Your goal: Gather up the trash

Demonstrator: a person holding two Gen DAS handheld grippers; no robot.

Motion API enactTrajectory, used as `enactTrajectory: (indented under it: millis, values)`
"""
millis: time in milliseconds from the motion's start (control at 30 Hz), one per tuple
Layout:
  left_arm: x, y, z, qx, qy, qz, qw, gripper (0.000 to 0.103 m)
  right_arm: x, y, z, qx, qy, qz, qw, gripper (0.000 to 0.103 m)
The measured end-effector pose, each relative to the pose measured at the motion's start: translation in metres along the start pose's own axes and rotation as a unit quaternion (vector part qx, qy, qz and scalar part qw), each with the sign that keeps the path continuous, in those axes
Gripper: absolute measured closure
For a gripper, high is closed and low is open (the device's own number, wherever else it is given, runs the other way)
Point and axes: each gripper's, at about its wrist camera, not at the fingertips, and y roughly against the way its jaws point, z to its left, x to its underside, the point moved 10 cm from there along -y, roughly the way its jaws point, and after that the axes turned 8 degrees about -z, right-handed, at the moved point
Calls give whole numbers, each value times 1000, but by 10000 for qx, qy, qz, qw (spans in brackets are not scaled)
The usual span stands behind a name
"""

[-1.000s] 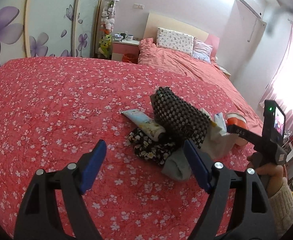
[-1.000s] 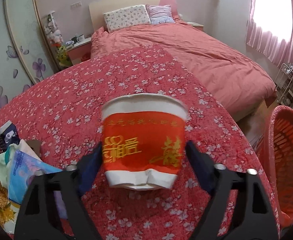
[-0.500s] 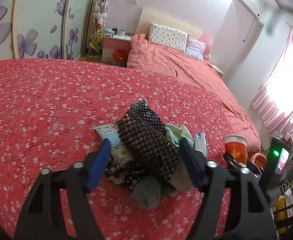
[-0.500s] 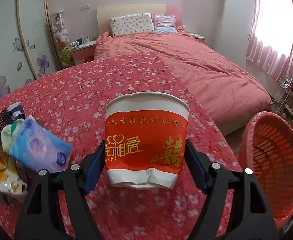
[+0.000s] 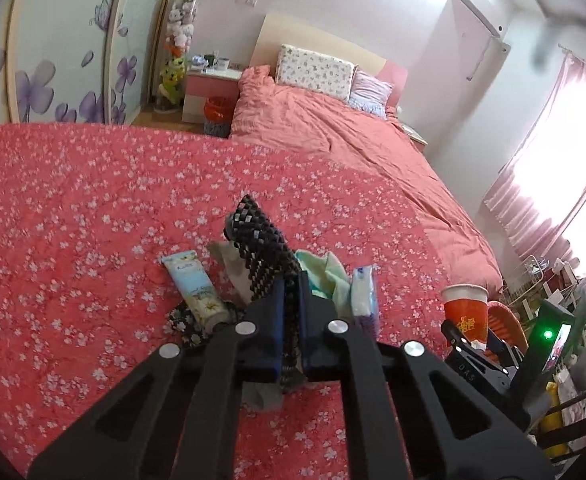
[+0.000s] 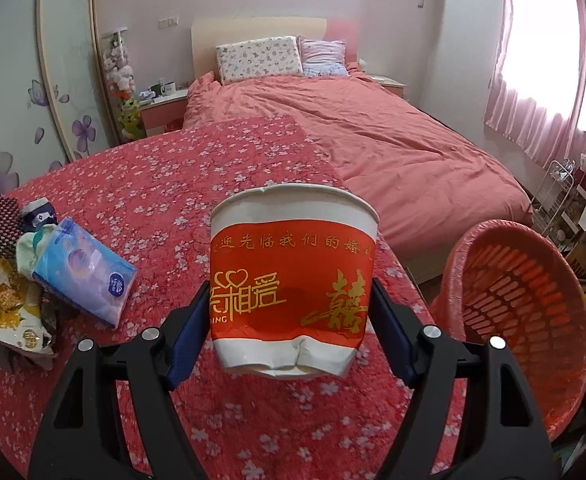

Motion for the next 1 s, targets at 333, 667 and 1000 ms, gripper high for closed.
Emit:
enactTrajectory:
  millis: [333, 667, 1000]
  values:
    - [-21, 26, -26, 167, -230, -258, 9993, 96, -14, 32, -14, -75, -119, -337, 9993, 29]
    - [-21, 38, -84, 554, -516, -324, 9966, 96, -29, 72, -47, -66, -313, -733, 9968, 29]
    - [7, 31, -152, 1074, -742, -121, 9914, 96, -38, 109, -86, 88, -535, -1073, 9928, 29]
